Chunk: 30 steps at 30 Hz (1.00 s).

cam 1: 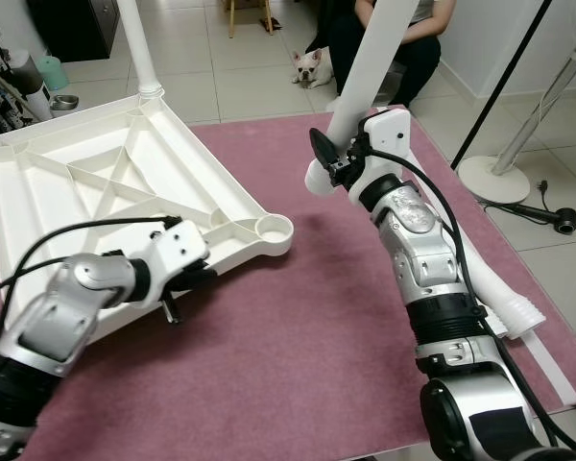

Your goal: Building children table

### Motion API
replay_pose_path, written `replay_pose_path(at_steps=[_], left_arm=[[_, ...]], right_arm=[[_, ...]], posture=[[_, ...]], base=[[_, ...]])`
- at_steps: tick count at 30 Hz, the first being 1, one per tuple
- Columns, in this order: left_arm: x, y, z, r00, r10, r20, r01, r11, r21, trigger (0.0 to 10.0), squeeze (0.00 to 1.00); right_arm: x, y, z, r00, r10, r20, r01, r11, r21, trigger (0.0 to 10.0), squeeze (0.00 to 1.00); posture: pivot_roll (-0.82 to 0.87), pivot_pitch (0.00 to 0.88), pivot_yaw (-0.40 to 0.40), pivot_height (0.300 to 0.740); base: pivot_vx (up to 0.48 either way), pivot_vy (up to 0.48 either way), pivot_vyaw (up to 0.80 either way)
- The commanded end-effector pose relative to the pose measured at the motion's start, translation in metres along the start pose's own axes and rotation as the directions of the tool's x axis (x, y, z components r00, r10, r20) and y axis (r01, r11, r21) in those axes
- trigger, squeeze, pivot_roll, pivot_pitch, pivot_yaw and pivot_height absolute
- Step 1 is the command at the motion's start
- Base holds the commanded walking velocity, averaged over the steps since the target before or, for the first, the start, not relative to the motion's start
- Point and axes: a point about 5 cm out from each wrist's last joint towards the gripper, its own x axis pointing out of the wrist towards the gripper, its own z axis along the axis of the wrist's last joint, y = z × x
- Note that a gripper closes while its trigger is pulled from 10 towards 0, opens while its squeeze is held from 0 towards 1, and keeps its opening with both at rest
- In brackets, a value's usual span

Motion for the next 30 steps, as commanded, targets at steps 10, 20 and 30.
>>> replay_pose_path(at_steps=[10, 20, 30], left_arm=[[-0.004, -0.025, -0.023, 0.996, 0.060, -0.071, -0.062, 0.997, -0.035, 10.0, 0.00], [0.000, -0.021, -0.032, 0.976, 0.181, -0.118, -0.186, 0.982, -0.032, 10.0, 0.00], [-0.004, 0.006, -0.030, 0.953, 0.283, -0.105, -0.286, 0.958, -0.018, 10.0, 0.00]], right_arm=[[0.015, 0.059, 0.014, 0.977, 0.199, 0.072, -0.207, 0.969, 0.134, 10.0, 0.00], [0.011, 0.110, 0.012, 0.920, 0.382, 0.088, -0.392, 0.889, 0.235, 10.0, 0.00], [-0.015, 0.102, -0.012, 0.889, 0.457, 0.004, -0.445, 0.862, 0.244, 10.0, 0.00]], posture=[[0.15, 0.000, -0.023, 0.740], [0.16, 0.000, -0.057, 0.740], [0.15, 0.000, -0.034, 0.740]], base=[[0.000, 0.000, 0.00], [0.000, 0.000, 0.00], [0.000, 0.000, 0.00]])
